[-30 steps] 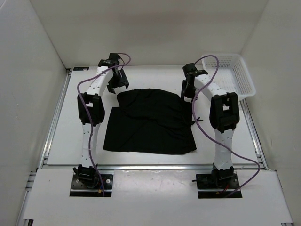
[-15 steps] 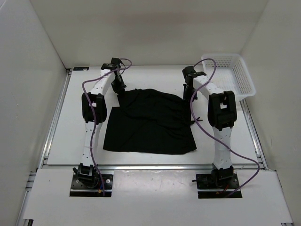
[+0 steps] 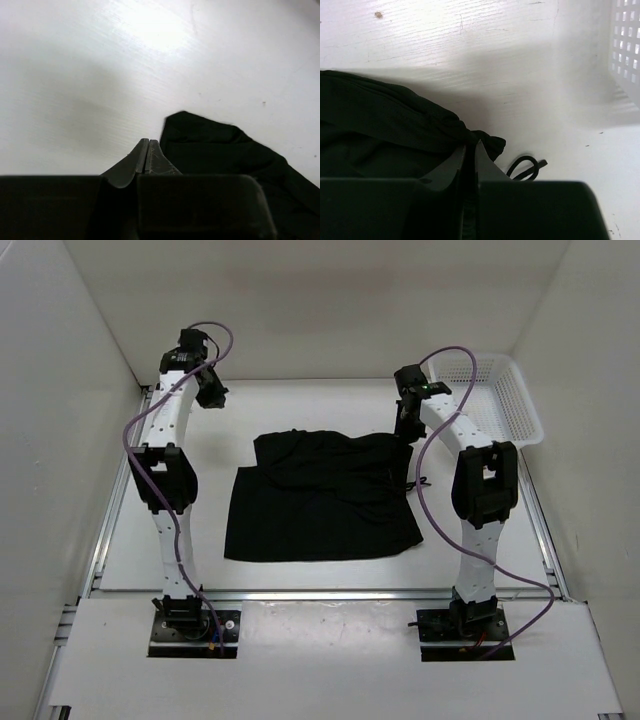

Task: Fold and stack the shorts
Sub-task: Flatten the shorts out

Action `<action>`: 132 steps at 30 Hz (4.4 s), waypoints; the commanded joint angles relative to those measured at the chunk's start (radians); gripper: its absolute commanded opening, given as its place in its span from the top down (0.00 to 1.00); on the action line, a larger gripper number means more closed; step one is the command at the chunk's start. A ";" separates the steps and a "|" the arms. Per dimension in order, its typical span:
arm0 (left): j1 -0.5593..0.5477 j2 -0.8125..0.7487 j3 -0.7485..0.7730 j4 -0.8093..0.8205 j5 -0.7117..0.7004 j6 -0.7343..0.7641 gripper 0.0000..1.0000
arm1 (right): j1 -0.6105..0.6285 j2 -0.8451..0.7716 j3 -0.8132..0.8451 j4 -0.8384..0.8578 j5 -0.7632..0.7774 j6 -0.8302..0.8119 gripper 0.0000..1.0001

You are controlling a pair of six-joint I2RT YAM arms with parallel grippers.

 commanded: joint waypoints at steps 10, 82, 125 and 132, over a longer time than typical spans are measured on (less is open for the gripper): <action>-0.128 0.164 0.068 -0.046 0.031 0.068 0.41 | -0.002 -0.021 -0.030 0.012 0.018 0.013 1.00; -0.312 0.296 0.223 -0.009 -0.042 0.052 0.44 | -0.002 0.007 -0.086 0.012 0.022 0.013 1.00; -0.019 -0.267 -0.076 0.044 0.091 0.062 0.90 | -0.002 -0.171 -0.086 -0.006 0.064 0.024 1.00; -0.010 -0.168 0.054 0.067 0.098 0.080 0.90 | -0.002 -0.121 0.038 -0.006 0.104 0.033 1.00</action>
